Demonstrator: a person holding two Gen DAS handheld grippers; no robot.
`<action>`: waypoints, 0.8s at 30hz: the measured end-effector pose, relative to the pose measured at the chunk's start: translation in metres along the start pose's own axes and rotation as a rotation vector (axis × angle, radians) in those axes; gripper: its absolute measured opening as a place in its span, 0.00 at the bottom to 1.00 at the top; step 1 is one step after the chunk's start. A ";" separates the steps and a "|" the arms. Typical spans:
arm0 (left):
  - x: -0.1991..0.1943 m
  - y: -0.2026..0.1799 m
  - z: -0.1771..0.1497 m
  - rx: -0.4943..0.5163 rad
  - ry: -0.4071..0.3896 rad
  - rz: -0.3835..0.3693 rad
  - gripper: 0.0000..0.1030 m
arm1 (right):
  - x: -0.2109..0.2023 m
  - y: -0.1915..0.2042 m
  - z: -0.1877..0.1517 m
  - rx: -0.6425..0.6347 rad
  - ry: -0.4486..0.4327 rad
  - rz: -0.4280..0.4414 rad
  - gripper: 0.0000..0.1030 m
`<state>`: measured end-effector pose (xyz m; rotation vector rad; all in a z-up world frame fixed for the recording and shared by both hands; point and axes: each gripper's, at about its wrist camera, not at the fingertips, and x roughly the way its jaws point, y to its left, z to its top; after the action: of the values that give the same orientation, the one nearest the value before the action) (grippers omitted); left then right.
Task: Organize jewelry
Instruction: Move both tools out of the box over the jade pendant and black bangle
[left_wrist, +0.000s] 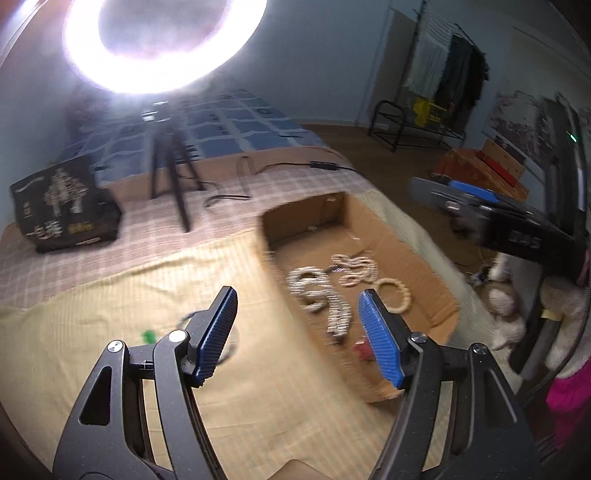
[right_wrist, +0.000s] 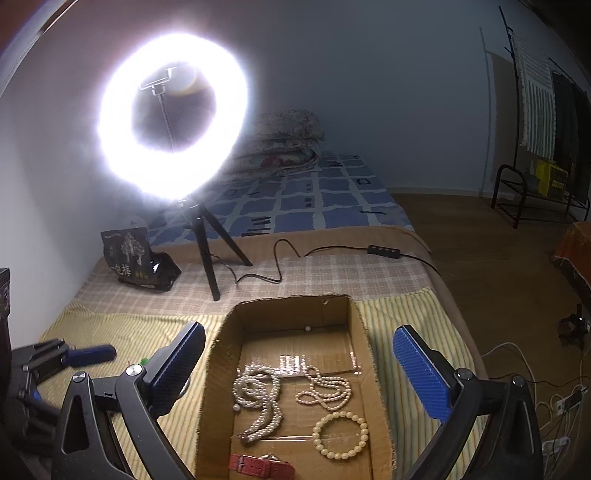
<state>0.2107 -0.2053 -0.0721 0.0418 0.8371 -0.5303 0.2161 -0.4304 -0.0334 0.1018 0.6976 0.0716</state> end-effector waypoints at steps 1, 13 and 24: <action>-0.003 0.008 0.000 -0.013 -0.001 0.009 0.68 | 0.000 0.003 0.000 -0.004 0.001 0.006 1.00; -0.037 0.121 -0.010 -0.202 -0.025 0.146 0.68 | 0.008 0.059 0.001 -0.060 0.035 0.138 1.00; -0.028 0.172 -0.030 -0.292 0.058 0.155 0.56 | 0.038 0.144 -0.038 -0.262 0.208 0.314 0.72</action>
<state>0.2542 -0.0364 -0.1020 -0.1453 0.9525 -0.2584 0.2160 -0.2806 -0.0698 -0.0500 0.8693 0.4786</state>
